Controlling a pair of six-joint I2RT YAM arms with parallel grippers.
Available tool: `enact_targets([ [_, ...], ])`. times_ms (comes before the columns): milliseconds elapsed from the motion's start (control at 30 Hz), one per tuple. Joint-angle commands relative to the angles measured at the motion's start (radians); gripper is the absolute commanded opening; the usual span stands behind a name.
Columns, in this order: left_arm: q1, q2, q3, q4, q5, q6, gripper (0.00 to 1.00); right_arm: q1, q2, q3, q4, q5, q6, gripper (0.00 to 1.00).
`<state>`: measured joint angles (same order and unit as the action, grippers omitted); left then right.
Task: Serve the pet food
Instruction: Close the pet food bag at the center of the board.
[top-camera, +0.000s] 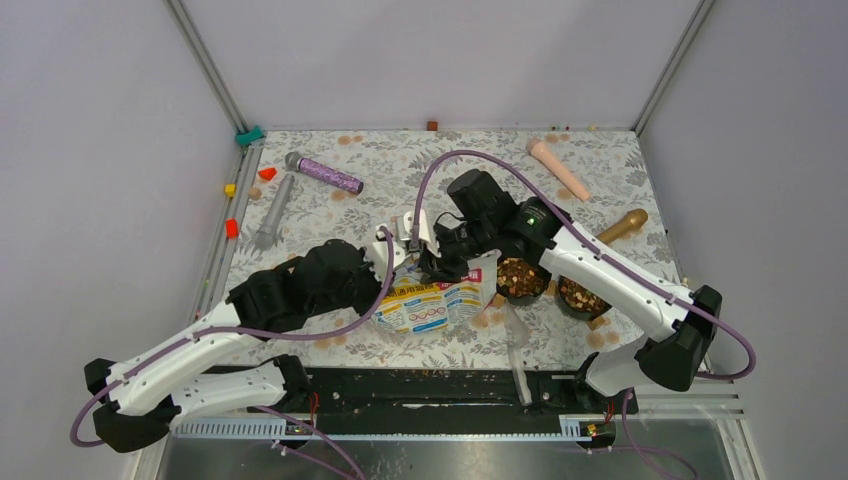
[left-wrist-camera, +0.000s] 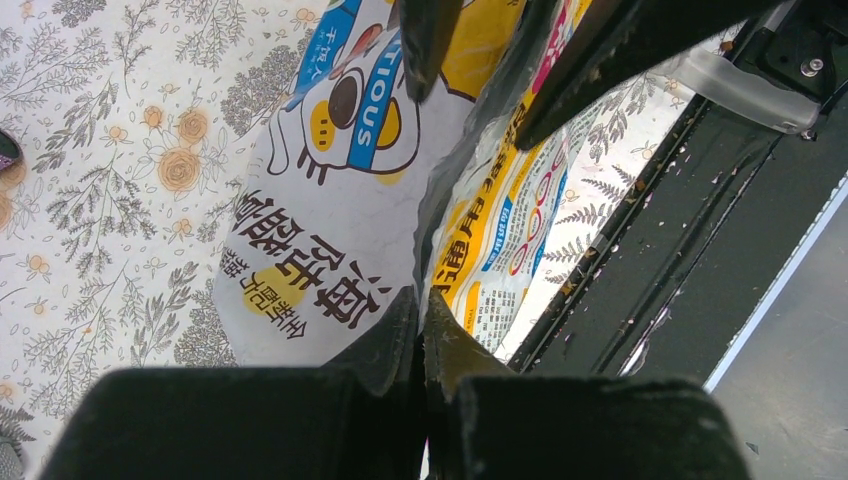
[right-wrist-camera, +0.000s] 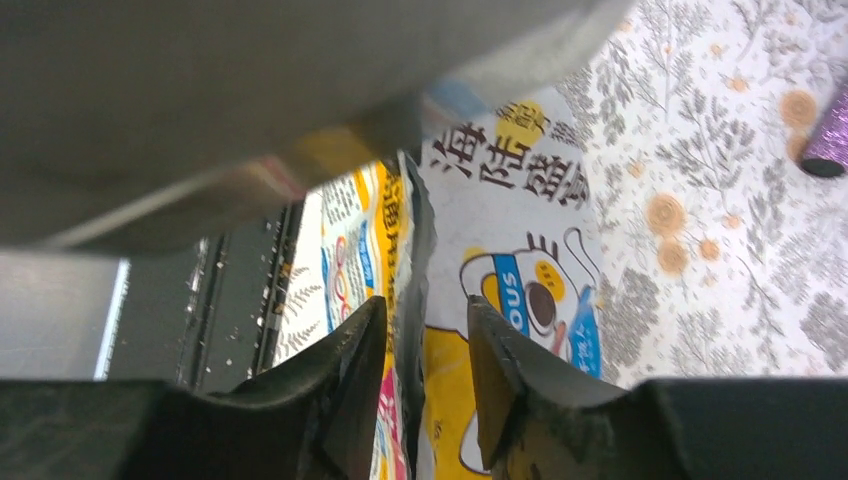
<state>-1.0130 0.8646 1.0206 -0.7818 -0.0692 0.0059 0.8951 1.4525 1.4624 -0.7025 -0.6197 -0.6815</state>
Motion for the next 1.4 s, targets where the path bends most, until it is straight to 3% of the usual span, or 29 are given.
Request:
enact_targets([
  [0,0.008,-0.055,0.03,0.084,-0.016,-0.001,0.0,0.004,0.003,0.059,-0.148,0.171,-0.07,0.44],
  [67,0.008,-0.058,0.026,0.084,-0.024,0.001,0.0,0.004,-0.002,0.066,-0.18,0.229,-0.076,0.43],
  [100,0.007,-0.059,0.026,0.084,-0.03,0.001,0.0,0.003,-0.002,0.073,-0.2,0.246,-0.079,0.33],
  [167,0.007,-0.063,0.028,0.085,-0.031,0.0,0.0,0.002,-0.002,0.098,-0.247,0.26,-0.08,0.04],
  [200,0.009,-0.065,0.027,0.083,-0.029,0.001,0.0,0.002,-0.005,0.108,-0.277,0.261,-0.088,0.0],
  [267,0.01,-0.072,0.025,0.084,-0.031,0.003,0.0,0.002,-0.016,0.106,-0.324,0.275,-0.12,0.01],
  [333,0.009,-0.077,0.027,0.084,-0.033,0.001,0.0,0.002,-0.02,0.108,-0.356,0.319,-0.132,0.17],
  [467,0.01,-0.088,0.022,0.088,-0.036,0.003,0.0,-0.008,-0.044,0.094,-0.384,0.36,-0.155,0.33],
  [500,0.01,-0.088,0.022,0.088,-0.039,0.002,0.0,-0.011,-0.049,0.092,-0.38,0.36,-0.155,0.26],
  [533,0.01,-0.089,0.024,0.088,-0.039,0.001,0.0,-0.011,-0.054,0.094,-0.38,0.356,-0.152,0.05],
  [567,0.01,-0.088,0.024,0.088,-0.039,0.0,0.0,-0.013,-0.058,0.096,-0.382,0.351,-0.149,0.0],
  [667,0.011,-0.089,0.021,0.088,-0.04,0.003,0.0,-0.013,-0.069,0.084,-0.392,0.354,-0.167,0.0],
  [733,0.011,-0.087,0.024,0.087,-0.039,0.001,0.0,-0.016,-0.07,0.081,-0.394,0.375,-0.166,0.24],
  [800,0.013,-0.087,0.023,0.088,-0.037,0.0,0.0,-0.018,-0.072,0.074,-0.402,0.39,-0.179,0.34],
  [833,0.013,-0.087,0.022,0.087,-0.036,0.001,0.0,-0.022,-0.073,0.071,-0.403,0.392,-0.183,0.33],
  [867,0.013,-0.086,0.02,0.088,-0.039,0.002,0.0,-0.028,-0.076,0.071,-0.403,0.392,-0.183,0.21],
  [900,0.014,-0.085,0.021,0.087,-0.041,0.002,0.0,-0.033,-0.076,0.075,-0.406,0.389,-0.179,0.02],
  [1000,0.014,-0.082,0.025,0.085,-0.036,0.0,0.0,-0.046,-0.085,0.079,-0.425,0.373,-0.188,0.0],
  [1033,0.014,-0.084,0.024,0.086,-0.035,0.001,0.0,-0.049,-0.09,0.073,-0.417,0.373,-0.191,0.02],
  [1133,0.016,-0.083,0.022,0.086,-0.039,0.0,0.0,-0.059,-0.112,0.06,-0.387,0.378,-0.178,0.33],
  [1167,0.016,-0.082,0.025,0.086,-0.038,-0.001,0.0,-0.061,-0.123,0.057,-0.386,0.378,-0.178,0.35],
  [1200,0.016,-0.083,0.024,0.087,-0.037,-0.001,0.0,-0.063,-0.13,0.051,-0.384,0.377,-0.179,0.34],
  [1233,0.017,-0.084,0.022,0.087,-0.037,0.0,0.0,-0.068,-0.146,0.044,-0.377,0.377,-0.181,0.23],
  [1267,0.017,-0.084,0.021,0.087,-0.039,0.002,0.0,-0.073,-0.156,0.039,-0.367,0.379,-0.18,0.01],
  [1367,0.017,-0.078,0.024,0.088,-0.036,-0.001,0.0,-0.082,-0.185,0.043,-0.362,0.364,-0.16,0.0],
])
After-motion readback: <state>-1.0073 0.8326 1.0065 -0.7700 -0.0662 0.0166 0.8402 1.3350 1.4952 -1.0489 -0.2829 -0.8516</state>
